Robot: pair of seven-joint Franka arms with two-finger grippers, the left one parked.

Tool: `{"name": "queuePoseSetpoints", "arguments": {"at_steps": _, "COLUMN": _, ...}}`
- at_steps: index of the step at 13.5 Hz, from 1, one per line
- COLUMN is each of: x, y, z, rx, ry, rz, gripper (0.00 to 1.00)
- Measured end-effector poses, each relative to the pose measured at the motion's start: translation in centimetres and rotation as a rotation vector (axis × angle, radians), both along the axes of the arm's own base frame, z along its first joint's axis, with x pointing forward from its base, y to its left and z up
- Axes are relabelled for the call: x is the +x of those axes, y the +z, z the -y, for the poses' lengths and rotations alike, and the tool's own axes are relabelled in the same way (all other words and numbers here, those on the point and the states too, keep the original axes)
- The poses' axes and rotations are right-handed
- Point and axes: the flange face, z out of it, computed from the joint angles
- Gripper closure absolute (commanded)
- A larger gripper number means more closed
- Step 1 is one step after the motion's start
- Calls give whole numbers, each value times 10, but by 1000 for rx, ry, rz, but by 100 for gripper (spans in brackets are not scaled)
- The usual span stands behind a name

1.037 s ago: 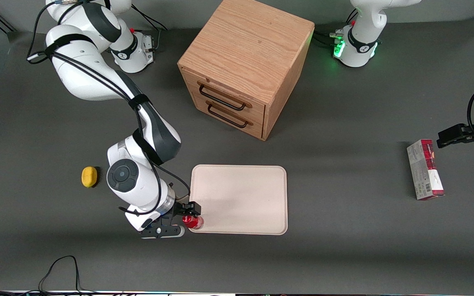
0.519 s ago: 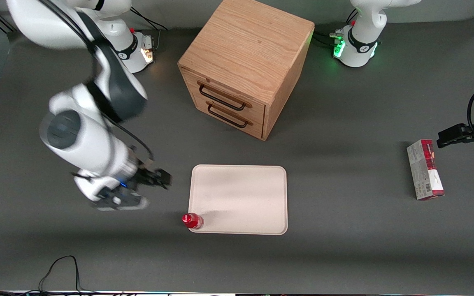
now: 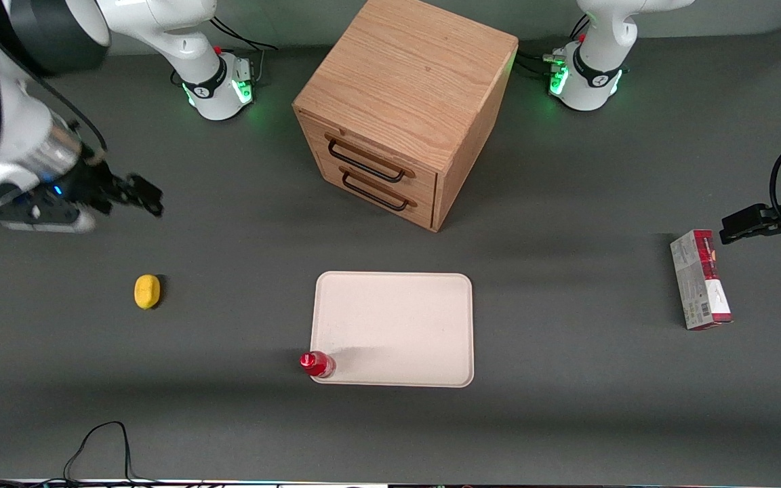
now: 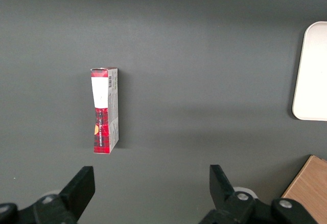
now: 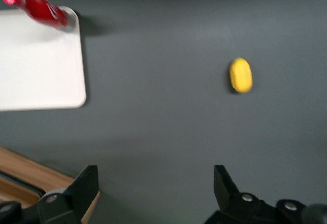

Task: Place coke bottle on tray

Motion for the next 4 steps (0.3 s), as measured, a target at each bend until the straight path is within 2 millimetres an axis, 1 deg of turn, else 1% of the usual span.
{"name": "queuePoseSetpoints", "arguments": {"at_steps": 1, "x": -13, "y": 5, "z": 15, "rx": 4, "ry": -4, "rz": -10, "gripper": 0}}
{"name": "queuePoseSetpoints", "arguments": {"at_steps": 2, "x": -22, "y": 10, "z": 27, "rx": 8, "ry": -11, "rz": -15, "gripper": 0}}
{"name": "queuePoseSetpoints", "arguments": {"at_steps": 4, "x": -25, "y": 15, "z": 45, "rx": 17, "ry": -37, "rz": -13, "gripper": 0}}
